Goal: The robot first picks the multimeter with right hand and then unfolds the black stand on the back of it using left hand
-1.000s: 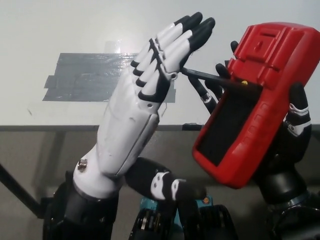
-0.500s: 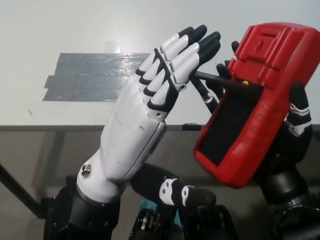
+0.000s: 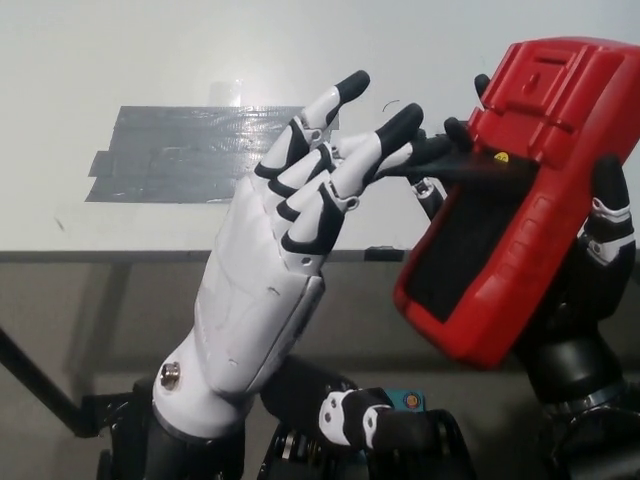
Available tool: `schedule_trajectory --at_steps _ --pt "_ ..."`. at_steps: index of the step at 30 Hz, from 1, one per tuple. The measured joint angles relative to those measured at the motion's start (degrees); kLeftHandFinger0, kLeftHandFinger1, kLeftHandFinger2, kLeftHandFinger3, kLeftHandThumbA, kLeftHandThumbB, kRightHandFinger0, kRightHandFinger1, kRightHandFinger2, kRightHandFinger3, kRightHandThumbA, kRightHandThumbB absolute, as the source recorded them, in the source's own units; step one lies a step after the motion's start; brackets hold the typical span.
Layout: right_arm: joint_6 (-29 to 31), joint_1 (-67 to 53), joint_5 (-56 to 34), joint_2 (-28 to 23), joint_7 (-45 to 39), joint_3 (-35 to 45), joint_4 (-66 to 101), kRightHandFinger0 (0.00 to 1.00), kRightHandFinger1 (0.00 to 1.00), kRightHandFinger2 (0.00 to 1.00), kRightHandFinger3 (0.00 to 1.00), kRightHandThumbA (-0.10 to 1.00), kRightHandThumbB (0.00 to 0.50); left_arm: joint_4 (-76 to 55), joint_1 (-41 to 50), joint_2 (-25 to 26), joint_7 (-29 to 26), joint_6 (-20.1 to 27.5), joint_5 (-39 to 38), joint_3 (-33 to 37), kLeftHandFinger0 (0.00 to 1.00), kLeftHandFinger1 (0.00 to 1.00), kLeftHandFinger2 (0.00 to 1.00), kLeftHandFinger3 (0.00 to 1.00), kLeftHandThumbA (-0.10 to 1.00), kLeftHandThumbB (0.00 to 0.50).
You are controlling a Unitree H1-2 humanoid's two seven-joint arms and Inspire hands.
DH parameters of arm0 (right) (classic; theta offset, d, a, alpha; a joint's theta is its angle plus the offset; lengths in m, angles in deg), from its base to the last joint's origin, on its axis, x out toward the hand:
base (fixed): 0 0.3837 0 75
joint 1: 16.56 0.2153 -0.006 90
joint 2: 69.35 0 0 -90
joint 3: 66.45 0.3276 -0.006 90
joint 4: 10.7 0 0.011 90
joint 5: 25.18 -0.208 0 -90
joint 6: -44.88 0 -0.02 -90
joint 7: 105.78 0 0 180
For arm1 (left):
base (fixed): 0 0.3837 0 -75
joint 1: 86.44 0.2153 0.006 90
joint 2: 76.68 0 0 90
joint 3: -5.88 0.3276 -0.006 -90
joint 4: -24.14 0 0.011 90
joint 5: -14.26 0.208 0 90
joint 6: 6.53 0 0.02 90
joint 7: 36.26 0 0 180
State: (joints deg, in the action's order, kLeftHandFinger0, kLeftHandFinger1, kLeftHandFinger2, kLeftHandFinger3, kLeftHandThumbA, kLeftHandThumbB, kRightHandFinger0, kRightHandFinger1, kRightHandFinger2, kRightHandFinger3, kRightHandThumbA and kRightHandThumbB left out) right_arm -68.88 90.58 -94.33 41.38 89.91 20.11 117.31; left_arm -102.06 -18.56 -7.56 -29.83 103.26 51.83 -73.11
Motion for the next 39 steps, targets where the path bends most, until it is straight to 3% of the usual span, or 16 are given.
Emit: schedule_trajectory --at_steps 5,8,12,15,17,19,21,22,23,24,25,27,29,32,35,39 --pt "-0.03 0.08 -0.39 -0.24 0.98 0.02 0.09 1.00 0.40 0.04 0.52 -0.10 0.205 0.00 0.21 -0.16 -0.64 0.22 1.08 -0.04 1.00 0.61 0.66 1.00 1.00 0.301" --pt "-0.05 0.30 -0.95 -0.34 1.38 0.00 0.18 1.00 0.48 0.03 0.54 -0.10 0.184 0.00 0.24 -0.20 -1.04 0.45 1.66 -0.05 1.00 0.60 0.64 1.00 1.00 0.309" --pt "-0.03 0.37 -1.72 -0.31 1.45 0.00 0.18 1.00 0.57 0.01 0.70 -0.10 0.169 0.00 0.94 -0.58 -1.54 0.90 2.10 0.02 1.00 0.61 0.65 1.00 1.00 0.322" --pt "0.00 0.37 -1.92 0.05 1.54 0.00 0.19 1.00 0.59 0.01 0.70 -0.10 0.188 0.02 1.86 -0.99 -2.07 1.17 2.15 0.10 1.00 0.62 0.67 1.00 1.00 0.329" --pt "0.18 0.37 -2.13 0.67 1.82 0.01 0.32 1.00 0.61 0.03 0.62 -0.10 0.191 0.04 2.80 -1.16 -2.30 1.23 2.15 0.16 1.00 0.64 0.67 1.00 1.00 0.327" --pt "0.47 0.37 -2.49 1.36 2.07 0.03 0.58 1.00 0.60 0.00 0.46 -0.10 0.212 0.14 3.78 -1.33 -2.80 1.41 2.15 0.32 1.00 0.65 0.65 1.00 1.00 0.338" --pt "0.67 0.37 -2.94 2.18 2.56 0.09 0.98 1.00 0.60 0.00 0.38 -0.10 0.225 0.29 4.86 -1.48 -3.21 1.62 2.05 0.73 1.00 0.55 0.54 1.00 1.00 0.335" --pt "0.73 0.37 -3.24 2.49 2.86 0.15 1.15 1.00 0.61 0.00 0.37 -0.10 0.218 0.38 5.25 -1.47 -3.29 1.68 1.78 1.02 1.00 0.32 0.38 1.00 1.00 0.366" --pt "0.79 0.37 -3.66 2.69 3.09 0.22 1.25 1.00 0.60 0.00 0.36 -0.10 0.226 0.47 5.61 -1.46 -3.34 1.71 1.43 1.35 0.94 0.33 0.18 1.00 1.00 0.431" --pt "0.86 0.37 -4.16 2.99 3.47 0.32 1.36 1.00 0.59 0.00 0.35 -0.10 0.225 0.55 6.23 -1.45 -3.25 1.43 0.31 2.03 0.84 0.10 0.01 1.00 1.00 0.380" --pt "0.96 0.37 -4.41 3.16 3.71 0.40 1.42 1.00 0.59 0.00 0.34 -0.10 0.227 0.55 6.57 -1.46 -3.14 1.14 -0.40 2.42 0.68 0.01 0.00 1.00 1.00 0.345" --pt "1.48 0.48 -5.01 3.64 4.45 0.81 1.63 1.00 0.58 0.00 0.34 -0.10 0.225 0.68 7.67 -1.47 -2.88 0.76 -1.66 3.41 0.41 0.00 0.00 1.00 1.00 0.306" --pt "2.37 0.74 -5.76 3.93 5.23 1.16 1.89 1.00 0.58 0.00 0.35 -0.10 0.223 1.04 8.54 -1.91 -3.06 0.96 -1.12 3.80 0.26 0.00 0.00 1.00 1.00 0.290" --pt "3.23 1.33 -6.46 4.11 5.80 1.32 1.92 1.00 0.58 0.00 0.35 -0.10 0.221 1.52 8.69 -2.55 -3.46 1.39 0.26 3.84 0.17 0.00 0.00 1.00 1.00 0.317" --pt "4.04 2.06 -6.81 4.11 6.43 1.32 1.98 1.00 0.58 0.00 0.37 -0.10 0.221 1.78 8.70 -2.81 -3.62 1.84 1.67 3.84 0.24 0.00 0.00 1.00 1.00 0.332" --pt "5.07 2.38 -7.31 4.10 6.79 1.31 2.00 1.00 0.58 0.00 0.40 -0.10 0.224 1.95 8.73 -2.80 -3.67 2.11 2.26 3.80 0.19 0.00 0.00 1.00 1.00 0.341"
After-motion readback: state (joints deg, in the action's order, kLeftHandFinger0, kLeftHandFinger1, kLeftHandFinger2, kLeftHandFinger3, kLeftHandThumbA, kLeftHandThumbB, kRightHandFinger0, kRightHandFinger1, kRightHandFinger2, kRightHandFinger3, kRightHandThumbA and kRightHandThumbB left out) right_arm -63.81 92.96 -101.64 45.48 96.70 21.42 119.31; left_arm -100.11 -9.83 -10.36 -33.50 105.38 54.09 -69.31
